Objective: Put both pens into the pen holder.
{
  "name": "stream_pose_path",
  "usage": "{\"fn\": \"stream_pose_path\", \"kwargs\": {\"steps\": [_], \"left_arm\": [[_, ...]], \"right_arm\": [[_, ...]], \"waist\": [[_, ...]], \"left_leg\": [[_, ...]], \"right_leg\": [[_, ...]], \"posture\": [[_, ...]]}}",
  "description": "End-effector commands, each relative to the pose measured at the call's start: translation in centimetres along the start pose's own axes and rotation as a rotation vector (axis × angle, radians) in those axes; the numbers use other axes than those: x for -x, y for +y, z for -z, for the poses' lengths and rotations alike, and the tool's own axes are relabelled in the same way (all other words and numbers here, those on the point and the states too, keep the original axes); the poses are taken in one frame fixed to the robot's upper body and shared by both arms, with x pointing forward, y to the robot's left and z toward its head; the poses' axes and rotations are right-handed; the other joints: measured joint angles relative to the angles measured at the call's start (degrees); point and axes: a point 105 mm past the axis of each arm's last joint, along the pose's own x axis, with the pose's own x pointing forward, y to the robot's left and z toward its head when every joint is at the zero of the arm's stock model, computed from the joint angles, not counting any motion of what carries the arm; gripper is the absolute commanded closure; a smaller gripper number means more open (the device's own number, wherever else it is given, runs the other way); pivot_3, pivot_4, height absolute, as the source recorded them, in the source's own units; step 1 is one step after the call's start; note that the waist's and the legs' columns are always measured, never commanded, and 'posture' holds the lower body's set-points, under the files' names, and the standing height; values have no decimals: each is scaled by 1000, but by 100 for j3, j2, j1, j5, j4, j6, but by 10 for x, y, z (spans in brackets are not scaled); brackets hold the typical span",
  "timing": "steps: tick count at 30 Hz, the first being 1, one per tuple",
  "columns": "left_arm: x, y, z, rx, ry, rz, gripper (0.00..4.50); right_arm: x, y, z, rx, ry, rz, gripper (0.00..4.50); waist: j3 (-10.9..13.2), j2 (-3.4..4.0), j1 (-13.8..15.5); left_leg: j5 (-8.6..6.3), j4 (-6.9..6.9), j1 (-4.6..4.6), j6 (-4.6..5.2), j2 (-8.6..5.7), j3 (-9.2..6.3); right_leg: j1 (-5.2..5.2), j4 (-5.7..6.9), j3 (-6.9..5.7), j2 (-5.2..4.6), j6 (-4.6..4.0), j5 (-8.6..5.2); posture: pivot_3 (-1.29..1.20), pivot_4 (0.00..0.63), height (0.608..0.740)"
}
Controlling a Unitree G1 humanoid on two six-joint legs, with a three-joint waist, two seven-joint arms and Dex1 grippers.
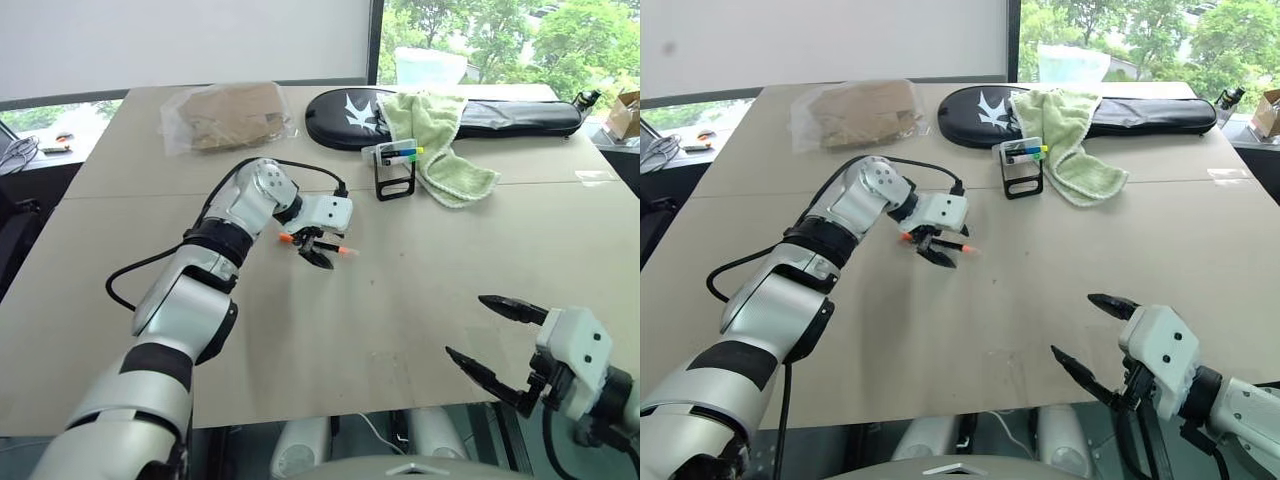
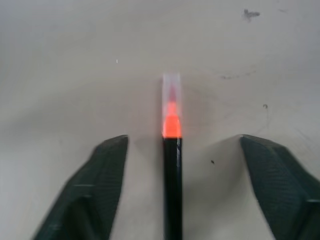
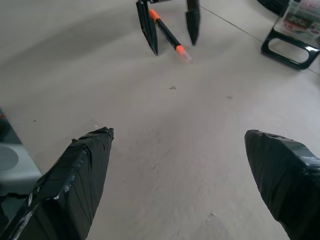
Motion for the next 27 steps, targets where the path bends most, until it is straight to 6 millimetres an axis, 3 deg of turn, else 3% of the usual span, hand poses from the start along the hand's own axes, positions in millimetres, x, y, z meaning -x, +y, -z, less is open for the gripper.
{"fn": "stream_pose_path", "kwargs": {"steps": [1,3,11,12,14,16,18,22,27], "left_arm": [[-7,3,-6,-86,35,1,872],[-15,3,-5,-102,62,12,872],[-15,-6,18,-101,184,100,4105],[-12,-6,21,-95,195,100,4337],[-8,-3,20,-71,172,80,4337],[-5,2,7,-39,67,48,4337],[1,12,-22,5,-134,-1,4337],[54,52,-94,168,-677,-227,4337],[126,84,-138,242,-1136,-590,4337]], "right_arm": [[0,3,-13,61,-50,-35,0],[0,2,-14,64,-61,-35,0],[-4,4,-13,63,-84,-27,0],[-5,4,-14,62,-90,-23,0],[-7,4,-15,63,-97,-18,0],[-8,3,-15,64,-100,-14,0],[-9,3,-15,68,-102,-10,0],[-11,-1,-20,74,-122,12,0],[-13,-5,-26,78,-145,24,0]], "waist": [[-3,4,17],[-6,2,53],[-80,14,140],[-92,12,125],[-104,18,101],[-108,24,52],[-104,21,14],[-99,16,20],[-92,12,-18]], "left_leg": [[0,0,0,0,0,-2],[0,0,1,0,-1,-8],[0,0,82,2,1,0],[0,1,84,2,3,2],[1,0,88,3,10,4],[1,0,88,3,11,6],[1,0,80,3,10,5],[0,4,3,3,3,-10],[-16,4,-21,26,-6,-9]], "right_leg": [[0,2,-3,0,0,0],[4,3,-8,1,0,0],[88,-4,-3,-9,-9,-26],[89,-3,-3,-9,-9,-26],[90,-2,-4,-6,-9,-26],[88,1,-3,-6,-9,-26],[79,6,-4,-5,-8,-26],[21,3,-22,-11,25,-17],[-1,5,-20,-21,25,-16]], "posture": [[0,150,740],[0,150,740],[0,150,740],[0,150,740],[0,150,740],[0,150,740],[0,150,740],[0,150,740],[0,150,740]]}}
